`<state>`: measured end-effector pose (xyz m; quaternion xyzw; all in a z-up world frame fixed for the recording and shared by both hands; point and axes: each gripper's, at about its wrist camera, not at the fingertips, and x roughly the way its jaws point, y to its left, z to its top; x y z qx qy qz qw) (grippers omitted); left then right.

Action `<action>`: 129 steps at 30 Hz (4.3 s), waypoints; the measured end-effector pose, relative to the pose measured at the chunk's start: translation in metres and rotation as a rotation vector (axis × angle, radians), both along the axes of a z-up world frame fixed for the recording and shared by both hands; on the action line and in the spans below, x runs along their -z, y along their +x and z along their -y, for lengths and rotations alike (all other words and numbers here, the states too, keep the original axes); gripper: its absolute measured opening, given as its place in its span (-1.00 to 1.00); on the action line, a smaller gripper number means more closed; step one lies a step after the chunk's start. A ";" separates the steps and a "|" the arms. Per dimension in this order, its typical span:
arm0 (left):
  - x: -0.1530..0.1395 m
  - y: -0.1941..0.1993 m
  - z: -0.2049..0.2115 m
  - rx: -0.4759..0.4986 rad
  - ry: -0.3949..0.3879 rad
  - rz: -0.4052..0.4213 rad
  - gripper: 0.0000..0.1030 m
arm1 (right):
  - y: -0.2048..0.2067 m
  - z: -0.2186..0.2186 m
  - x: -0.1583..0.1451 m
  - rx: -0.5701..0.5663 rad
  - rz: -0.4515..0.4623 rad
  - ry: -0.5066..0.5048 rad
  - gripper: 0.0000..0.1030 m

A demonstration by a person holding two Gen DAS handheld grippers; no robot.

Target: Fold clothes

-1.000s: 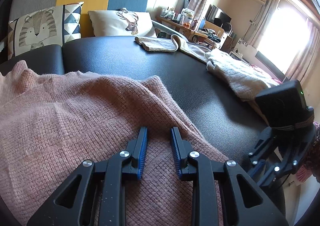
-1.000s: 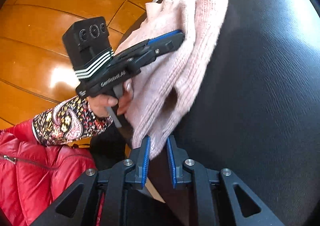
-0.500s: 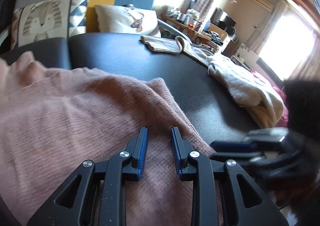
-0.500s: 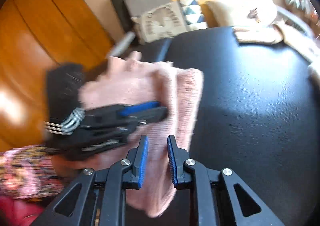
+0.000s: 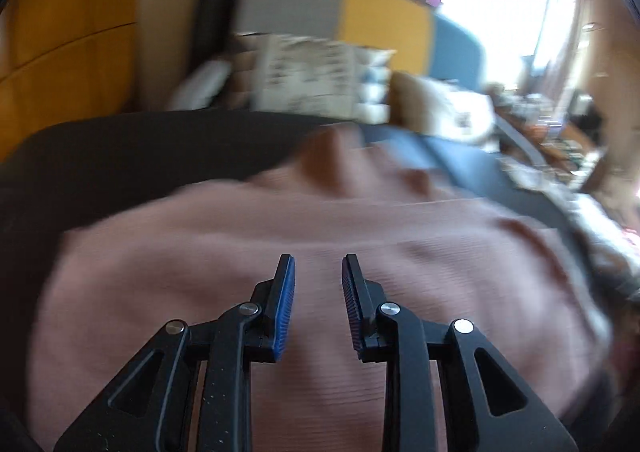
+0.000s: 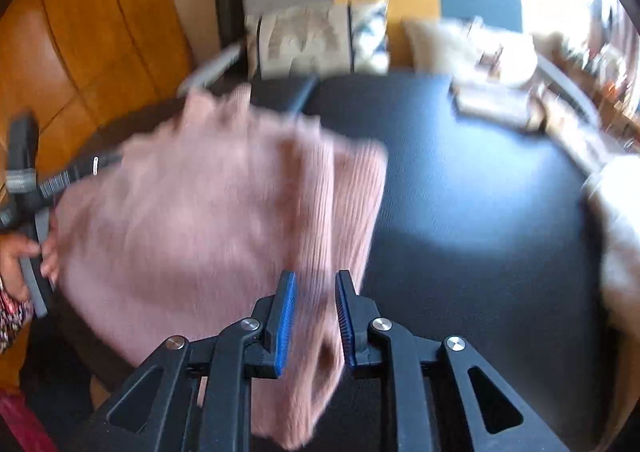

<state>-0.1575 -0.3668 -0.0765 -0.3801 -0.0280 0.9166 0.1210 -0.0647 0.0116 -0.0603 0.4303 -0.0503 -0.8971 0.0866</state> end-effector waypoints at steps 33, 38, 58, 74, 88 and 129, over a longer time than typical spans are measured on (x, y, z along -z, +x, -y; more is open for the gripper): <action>-0.024 -0.066 0.008 0.112 0.042 0.040 -0.19 | -0.133 0.102 0.013 -0.094 -0.018 -0.114 -0.47; -0.025 -0.143 0.003 0.093 0.124 0.134 -0.06 | -0.184 0.111 -0.005 -0.167 0.004 -0.166 -0.47; 0.027 -0.187 -0.057 0.402 0.019 0.189 0.31 | -0.296 0.148 0.055 -0.251 0.139 0.011 -0.34; 0.004 -0.172 -0.052 0.389 0.050 0.107 -0.78 | -0.288 0.130 0.050 -0.163 0.122 -0.160 -0.83; -0.046 -0.086 -0.022 0.422 0.126 -0.139 -0.78 | -0.205 0.133 -0.027 -0.187 -0.087 -0.217 -0.83; -0.002 0.013 -0.031 0.247 0.083 -0.119 -0.77 | -0.055 0.175 0.030 -0.131 -0.051 -0.272 -0.66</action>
